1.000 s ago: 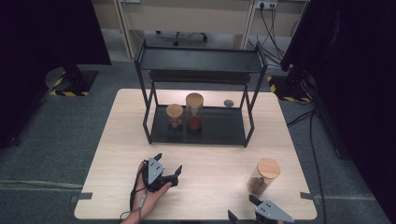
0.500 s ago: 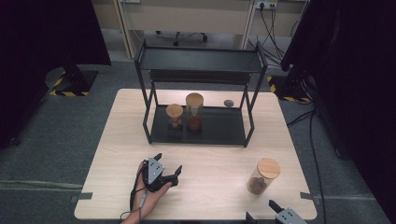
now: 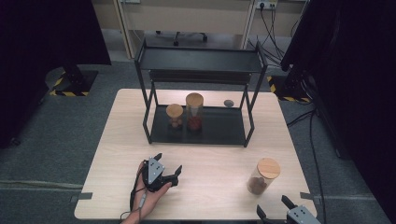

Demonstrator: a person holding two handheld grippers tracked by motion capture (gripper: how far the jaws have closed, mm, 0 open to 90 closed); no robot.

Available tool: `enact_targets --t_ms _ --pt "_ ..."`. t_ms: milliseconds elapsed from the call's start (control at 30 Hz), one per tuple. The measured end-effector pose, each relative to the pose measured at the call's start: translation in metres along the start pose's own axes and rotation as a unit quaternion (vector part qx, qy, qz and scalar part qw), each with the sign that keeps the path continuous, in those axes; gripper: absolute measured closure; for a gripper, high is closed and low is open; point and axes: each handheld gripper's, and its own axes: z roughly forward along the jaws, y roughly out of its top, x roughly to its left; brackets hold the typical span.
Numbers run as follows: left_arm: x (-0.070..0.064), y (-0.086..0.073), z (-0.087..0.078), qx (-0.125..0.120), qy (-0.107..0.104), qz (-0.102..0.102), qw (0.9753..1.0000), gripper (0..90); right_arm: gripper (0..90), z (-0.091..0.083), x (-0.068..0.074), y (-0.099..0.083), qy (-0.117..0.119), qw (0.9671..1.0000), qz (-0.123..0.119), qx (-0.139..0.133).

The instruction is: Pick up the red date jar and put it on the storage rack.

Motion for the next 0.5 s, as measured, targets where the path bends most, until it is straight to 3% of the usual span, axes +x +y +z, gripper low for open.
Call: enact_targets --t_ms 233,500 --pt "0.000 0.000 0.000 -0.002 0.000 0.000 1.0000 10.1 3.0 0.003 -0.003 0.018 -0.007 0.9995 -0.013 -0.027" --pt "0.000 0.000 0.000 -0.002 0.000 -0.002 1.0000 10.0 3.1 0.021 -0.009 0.042 -0.011 0.9985 -0.031 -0.044"
